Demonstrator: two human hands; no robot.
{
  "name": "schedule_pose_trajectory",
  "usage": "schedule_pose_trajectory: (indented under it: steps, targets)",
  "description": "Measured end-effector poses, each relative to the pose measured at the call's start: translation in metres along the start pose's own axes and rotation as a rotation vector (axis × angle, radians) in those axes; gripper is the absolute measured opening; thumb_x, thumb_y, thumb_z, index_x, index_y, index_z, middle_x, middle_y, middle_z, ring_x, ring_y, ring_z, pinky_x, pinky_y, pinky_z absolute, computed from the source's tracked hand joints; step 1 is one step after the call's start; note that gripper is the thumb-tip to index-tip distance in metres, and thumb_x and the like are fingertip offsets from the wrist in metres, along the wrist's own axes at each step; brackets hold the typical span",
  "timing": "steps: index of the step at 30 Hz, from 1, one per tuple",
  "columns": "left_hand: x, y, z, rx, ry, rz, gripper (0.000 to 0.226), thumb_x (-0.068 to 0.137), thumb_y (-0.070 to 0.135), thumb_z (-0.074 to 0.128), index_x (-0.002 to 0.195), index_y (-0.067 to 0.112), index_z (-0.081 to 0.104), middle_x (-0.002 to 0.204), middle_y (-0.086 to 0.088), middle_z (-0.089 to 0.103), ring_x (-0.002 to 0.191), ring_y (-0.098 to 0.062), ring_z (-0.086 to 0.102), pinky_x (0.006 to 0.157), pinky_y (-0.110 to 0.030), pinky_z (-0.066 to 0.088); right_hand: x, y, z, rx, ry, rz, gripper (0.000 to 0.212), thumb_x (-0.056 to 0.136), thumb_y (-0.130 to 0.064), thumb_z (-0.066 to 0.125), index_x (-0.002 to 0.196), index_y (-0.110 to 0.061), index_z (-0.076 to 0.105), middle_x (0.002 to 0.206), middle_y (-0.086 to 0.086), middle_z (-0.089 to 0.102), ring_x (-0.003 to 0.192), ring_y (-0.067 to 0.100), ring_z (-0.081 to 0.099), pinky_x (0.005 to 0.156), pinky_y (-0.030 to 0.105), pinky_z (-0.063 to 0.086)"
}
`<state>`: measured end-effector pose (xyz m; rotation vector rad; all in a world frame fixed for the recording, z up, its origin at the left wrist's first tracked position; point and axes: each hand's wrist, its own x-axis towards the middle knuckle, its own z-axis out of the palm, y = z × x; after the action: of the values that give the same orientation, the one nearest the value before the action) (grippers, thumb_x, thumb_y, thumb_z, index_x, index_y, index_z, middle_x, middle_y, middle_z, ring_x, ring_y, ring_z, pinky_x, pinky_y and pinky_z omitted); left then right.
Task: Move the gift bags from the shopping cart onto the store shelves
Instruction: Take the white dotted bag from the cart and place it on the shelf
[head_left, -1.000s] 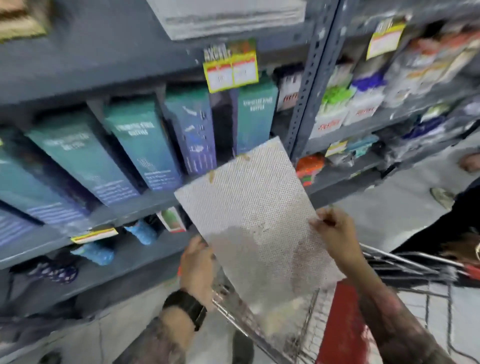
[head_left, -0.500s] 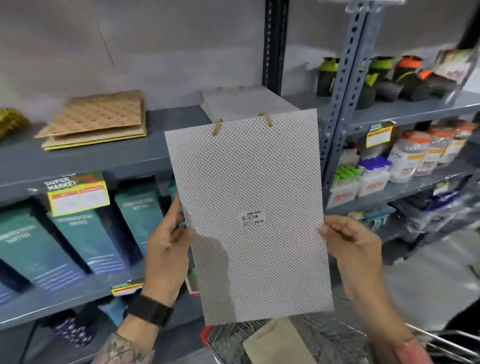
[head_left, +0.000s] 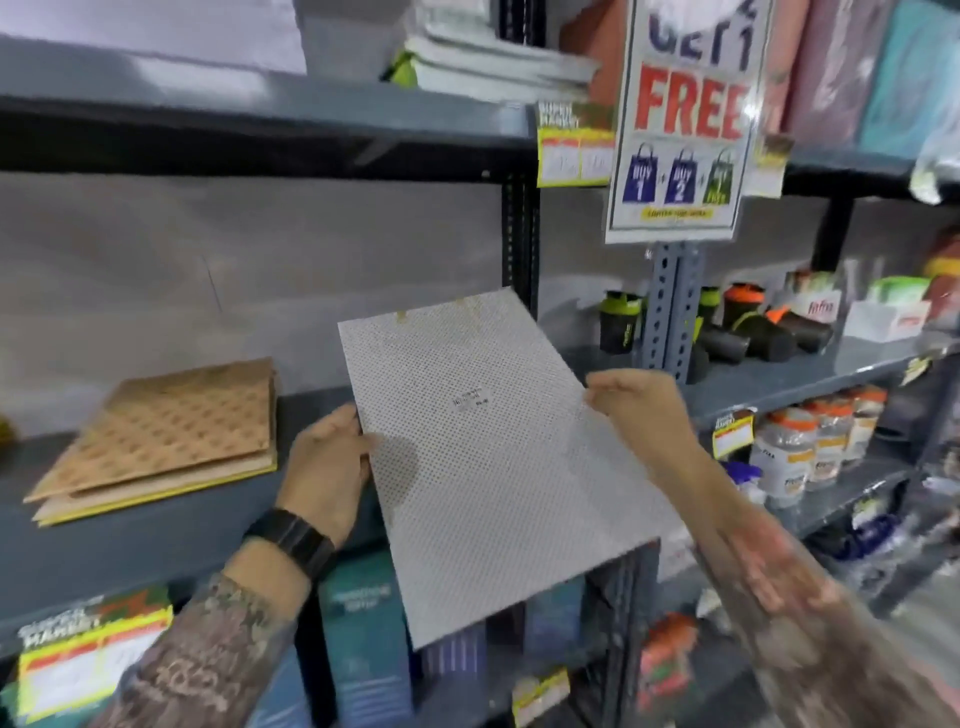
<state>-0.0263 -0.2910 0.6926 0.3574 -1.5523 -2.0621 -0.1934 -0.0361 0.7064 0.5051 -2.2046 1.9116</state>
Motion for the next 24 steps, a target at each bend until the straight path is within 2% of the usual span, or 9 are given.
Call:
schedule_pose_trajectory:
  steps: [2, 5, 9, 11, 13, 16, 19, 22, 24]
  targets:
    - [0.040, 0.016, 0.011, 0.197, 0.003, -0.037, 0.036, 0.091, -0.022, 0.043, 0.082, 0.005, 0.065, 0.086, -0.005, 0.069, 0.068, -0.009, 0.069, 0.055, -0.013, 0.055, 0.049, -0.014, 0.014, -0.114, -0.033, 0.066, 0.019, 0.090, -0.005, 0.072, 0.108, -0.005, 0.080, 0.114, 0.023, 0.077, 0.105, 0.035, 0.072, 0.095, 0.046, 0.056]
    - [0.103, 0.022, 0.028, 0.322, 0.006, -0.104, 0.048, 0.097, -0.015, 0.041, 0.066, 0.021, 0.038, 0.077, 0.007, 0.042, 0.055, 0.017, 0.059, 0.054, 0.002, 0.040, 0.108, -0.019, 0.037, -0.318, -0.119, 0.139, 0.030, 0.094, -0.009, 0.063, 0.121, 0.002, 0.072, 0.126, 0.024, 0.071, 0.116, 0.037, 0.067, 0.100, 0.043, 0.052]
    - [0.152, 0.002, 0.036, 0.753, 0.058, -0.086, 0.034, 0.096, -0.004, 0.048, 0.071, 0.019, 0.049, 0.099, -0.011, 0.058, 0.098, -0.020, 0.053, 0.083, -0.029, 0.048, 0.145, 0.000, 0.062, -0.624, -0.280, 0.145, 0.013, 0.098, -0.008, 0.054, 0.102, -0.003, 0.066, 0.103, 0.014, 0.059, 0.097, 0.028, 0.057, 0.086, 0.033, 0.049]
    - [0.165, -0.008, 0.039, 0.854, 0.033, -0.075, 0.018, 0.093, -0.003, 0.048, 0.103, -0.002, 0.063, 0.124, -0.024, 0.062, 0.108, -0.029, 0.059, 0.089, -0.037, 0.050, 0.153, 0.018, 0.070, -0.660, -0.292, 0.172, 0.020, 0.095, -0.003, 0.053, 0.077, -0.008, 0.058, 0.085, 0.006, 0.057, 0.085, 0.022, 0.056, 0.069, 0.028, 0.050]
    - [0.173, -0.020, 0.038, 0.927, 0.027, -0.082, 0.040, 0.093, 0.001, 0.048, 0.130, -0.014, 0.051, 0.140, -0.033, 0.054, 0.116, -0.039, 0.061, 0.099, -0.045, 0.049, 0.154, 0.034, 0.073, -0.619, -0.275, 0.179, 0.023, 0.093, 0.003, 0.050, 0.074, -0.002, 0.063, 0.081, 0.005, 0.061, 0.082, 0.022, 0.059, 0.064, 0.028, 0.047]
    - [0.168, -0.026, 0.039, 0.922, 0.020, -0.078, 0.011, 0.094, -0.002, 0.049, 0.095, -0.007, 0.059, 0.109, -0.026, 0.066, 0.083, -0.025, 0.055, 0.074, -0.040, 0.054, 0.147, 0.048, 0.071, -0.513, -0.312, 0.176, 0.029, 0.094, 0.006, 0.048, 0.105, 0.000, 0.074, 0.105, 0.015, 0.075, 0.089, 0.026, 0.068, 0.072, 0.031, 0.053]
    - [0.156, -0.020, 0.038, 0.850, 0.030, -0.071, 0.010, 0.092, 0.001, 0.055, 0.082, 0.003, 0.058, 0.084, -0.008, 0.059, 0.085, -0.021, 0.053, 0.051, -0.021, 0.043, 0.126, 0.037, 0.055, -0.491, -0.324, 0.067, 0.035, 0.095, 0.006, 0.052, 0.118, -0.011, 0.072, 0.121, 0.007, 0.072, 0.107, 0.025, 0.070, 0.078, 0.023, 0.053]
    - [0.125, -0.011, 0.035, 0.675, 0.034, 0.066, 0.016, 0.094, 0.011, 0.061, 0.108, 0.013, 0.070, 0.108, 0.000, 0.069, 0.101, -0.017, 0.063, 0.076, -0.013, 0.050, 0.082, 0.024, 0.033, -0.449, -0.171, -0.227, 0.045, 0.095, 0.002, 0.060, 0.138, -0.011, 0.064, 0.124, -0.005, 0.062, 0.119, 0.013, 0.059, 0.083, -0.007, 0.035]
    - [0.080, -0.011, 0.035, 0.648, 0.078, 0.272, 0.041, 0.096, 0.012, 0.059, 0.136, 0.021, 0.065, 0.135, 0.008, 0.065, 0.122, -0.007, 0.062, 0.097, -0.005, 0.045, 0.039, 0.024, 0.019, -0.356, -0.074, -0.415, 0.043, 0.096, -0.001, 0.063, 0.137, -0.015, 0.065, 0.126, -0.011, 0.061, 0.119, 0.002, 0.057, 0.090, -0.009, 0.033]
